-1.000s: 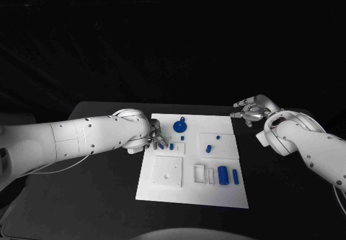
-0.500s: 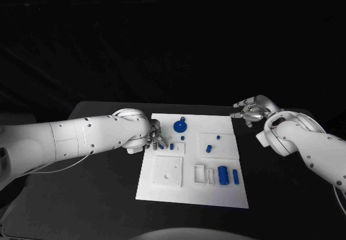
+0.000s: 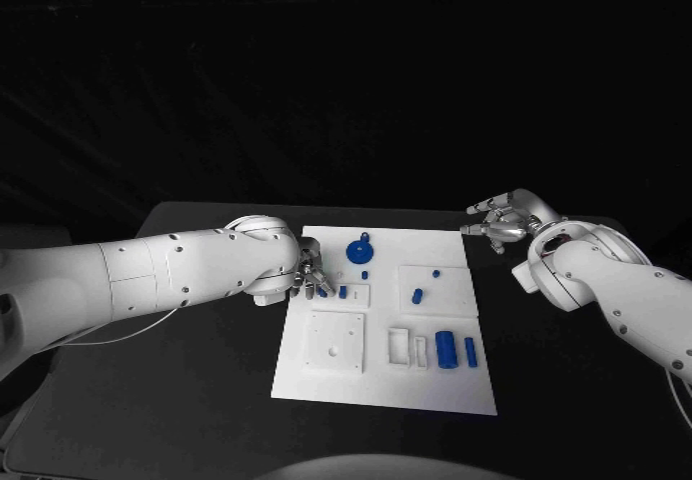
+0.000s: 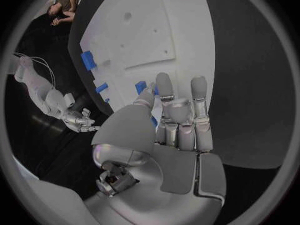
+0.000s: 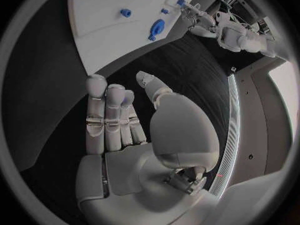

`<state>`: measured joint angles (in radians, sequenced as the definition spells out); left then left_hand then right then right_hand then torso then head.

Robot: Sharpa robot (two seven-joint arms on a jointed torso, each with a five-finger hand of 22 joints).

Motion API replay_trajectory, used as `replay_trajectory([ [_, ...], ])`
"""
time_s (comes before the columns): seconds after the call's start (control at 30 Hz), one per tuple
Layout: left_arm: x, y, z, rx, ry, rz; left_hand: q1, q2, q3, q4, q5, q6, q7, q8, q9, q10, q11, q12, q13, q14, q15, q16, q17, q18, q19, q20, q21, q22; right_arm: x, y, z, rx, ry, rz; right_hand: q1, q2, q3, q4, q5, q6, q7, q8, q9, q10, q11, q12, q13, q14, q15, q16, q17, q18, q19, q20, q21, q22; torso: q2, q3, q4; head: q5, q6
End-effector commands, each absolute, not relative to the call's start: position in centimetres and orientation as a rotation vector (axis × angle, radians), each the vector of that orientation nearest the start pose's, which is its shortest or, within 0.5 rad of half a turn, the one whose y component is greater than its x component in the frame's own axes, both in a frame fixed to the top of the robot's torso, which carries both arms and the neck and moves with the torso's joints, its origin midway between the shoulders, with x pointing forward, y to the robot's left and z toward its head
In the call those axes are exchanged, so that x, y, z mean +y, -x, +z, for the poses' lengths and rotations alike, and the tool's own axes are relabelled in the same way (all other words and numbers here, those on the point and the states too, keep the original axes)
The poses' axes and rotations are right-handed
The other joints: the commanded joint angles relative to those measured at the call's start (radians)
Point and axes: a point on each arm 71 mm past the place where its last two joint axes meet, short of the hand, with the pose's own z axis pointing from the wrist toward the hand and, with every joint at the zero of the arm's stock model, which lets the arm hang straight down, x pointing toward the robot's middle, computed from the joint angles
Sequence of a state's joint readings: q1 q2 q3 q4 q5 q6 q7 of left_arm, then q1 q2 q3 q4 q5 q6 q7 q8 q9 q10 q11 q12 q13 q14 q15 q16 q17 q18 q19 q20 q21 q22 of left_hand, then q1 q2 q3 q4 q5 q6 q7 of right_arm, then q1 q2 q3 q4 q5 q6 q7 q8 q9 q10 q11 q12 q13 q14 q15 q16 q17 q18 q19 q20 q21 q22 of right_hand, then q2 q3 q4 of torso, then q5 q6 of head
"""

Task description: Assemble the parts on the task board

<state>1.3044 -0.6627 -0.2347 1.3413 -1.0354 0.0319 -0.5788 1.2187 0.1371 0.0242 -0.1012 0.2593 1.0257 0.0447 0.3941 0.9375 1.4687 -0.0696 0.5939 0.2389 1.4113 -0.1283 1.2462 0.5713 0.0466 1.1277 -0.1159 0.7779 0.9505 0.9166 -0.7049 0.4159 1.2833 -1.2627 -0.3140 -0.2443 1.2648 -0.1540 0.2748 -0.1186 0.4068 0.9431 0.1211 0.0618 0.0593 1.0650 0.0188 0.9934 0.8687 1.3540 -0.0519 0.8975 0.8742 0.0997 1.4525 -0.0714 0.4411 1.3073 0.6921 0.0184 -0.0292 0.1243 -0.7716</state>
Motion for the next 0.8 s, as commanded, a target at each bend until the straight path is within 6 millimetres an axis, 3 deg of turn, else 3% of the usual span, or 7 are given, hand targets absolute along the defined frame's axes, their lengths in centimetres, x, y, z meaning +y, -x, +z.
replay_trajectory([
  [0.03, 19.48, -49.88, -25.80, 2.353, 0.182, -0.190, -0.004, -0.002, -0.003, 0.005, 0.000, 0.081, -0.075, -0.002, -0.002, 0.047, -0.007, 0.003, 0.000, 0.004, 0.002, -0.003, -0.001, 0.011, -0.001, 0.007, -0.003, 0.002, -24.15, -53.23, -20.28, 1.646, -0.516, 0.654, -0.006, 0.007, -0.003, 0.000, 0.006, -0.002, 0.004, -0.003, 0.000, -0.008, -0.001, 0.002, -0.001, -0.009, 0.000, 0.001, -0.002, 0.017, 0.001, 0.002, -0.003, 0.044, 0.000, 0.0002, -0.0010, -0.001, 0.000],
  [0.57, 19.11, -49.88, -26.46, 2.367, 0.176, -0.185, -0.007, -0.012, -0.019, 0.042, -0.005, 0.081, -0.077, 0.001, 0.004, 0.047, -0.007, 0.003, 0.001, 0.003, 0.000, -0.006, -0.003, 0.006, 0.001, 0.001, -0.006, 0.001, -24.18, -53.21, -20.34, 1.647, -0.516, 0.653, -0.006, 0.007, -0.003, 0.000, 0.006, -0.002, 0.004, -0.003, 0.000, -0.008, -0.001, 0.002, -0.001, -0.009, 0.000, 0.001, -0.002, 0.017, 0.001, 0.002, -0.003, 0.044, 0.000, 0.0001, 0.0001, -0.005, -0.002],
  [0.8, 19.24, -49.82, -26.56, 2.382, 0.166, -0.178, 0.014, -0.007, -0.011, 0.038, -0.005, 0.082, -0.076, 0.000, 0.004, 0.047, -0.007, 0.003, 0.001, 0.004, 0.000, -0.004, 0.001, 0.005, 0.001, 0.001, -0.007, 0.002, -24.22, -53.18, -20.44, 1.650, -0.517, 0.652, -0.006, 0.007, -0.005, 0.004, 0.007, -0.004, 0.004, -0.003, 0.000, -0.008, -0.001, 0.002, -0.002, -0.009, 0.000, 0.001, -0.002, 0.017, 0.001, 0.002, -0.006, 0.044, 0.000, -0.0001, 0.0002, -0.006, -0.004],
])
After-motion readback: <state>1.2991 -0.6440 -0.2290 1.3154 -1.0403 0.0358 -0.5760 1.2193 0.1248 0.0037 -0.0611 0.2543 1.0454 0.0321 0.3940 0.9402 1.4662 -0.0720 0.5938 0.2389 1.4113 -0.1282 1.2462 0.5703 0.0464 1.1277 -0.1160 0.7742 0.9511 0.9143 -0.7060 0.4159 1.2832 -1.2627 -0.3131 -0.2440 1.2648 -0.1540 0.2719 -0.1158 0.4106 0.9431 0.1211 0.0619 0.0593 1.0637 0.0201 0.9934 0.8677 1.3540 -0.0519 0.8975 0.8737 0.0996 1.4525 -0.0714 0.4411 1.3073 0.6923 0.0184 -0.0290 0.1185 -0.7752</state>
